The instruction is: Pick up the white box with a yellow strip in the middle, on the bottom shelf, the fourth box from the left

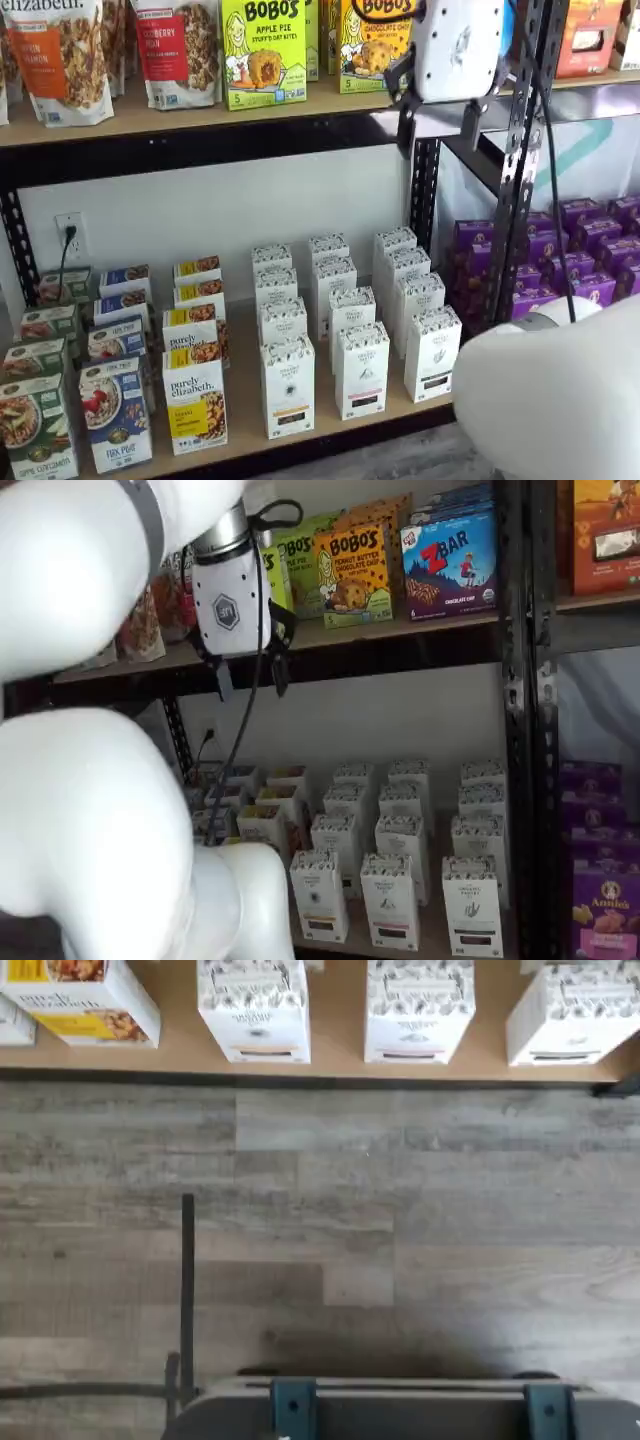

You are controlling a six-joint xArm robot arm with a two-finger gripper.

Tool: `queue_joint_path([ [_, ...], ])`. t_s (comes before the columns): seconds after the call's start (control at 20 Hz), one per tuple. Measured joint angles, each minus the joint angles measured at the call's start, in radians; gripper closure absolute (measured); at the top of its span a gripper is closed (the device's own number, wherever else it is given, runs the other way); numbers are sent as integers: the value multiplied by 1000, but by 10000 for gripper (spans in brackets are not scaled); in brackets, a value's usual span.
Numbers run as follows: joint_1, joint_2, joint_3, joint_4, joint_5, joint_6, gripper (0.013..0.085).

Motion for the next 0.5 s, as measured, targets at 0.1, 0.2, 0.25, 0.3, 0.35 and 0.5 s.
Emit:
queue_joint_path([
  [0.1,18,-1,40,0,-50,18,130],
  [0.2,35,1,81,-2,-103,34,130],
  [0.25,44,5,100,-4,-127,42,130],
  [0.3,52,9,114,-9,-145,50,130],
  [0.35,62,15,131,-16,-165,60,130],
  [0.5,87,30,181,-28,-227,87,130],
])
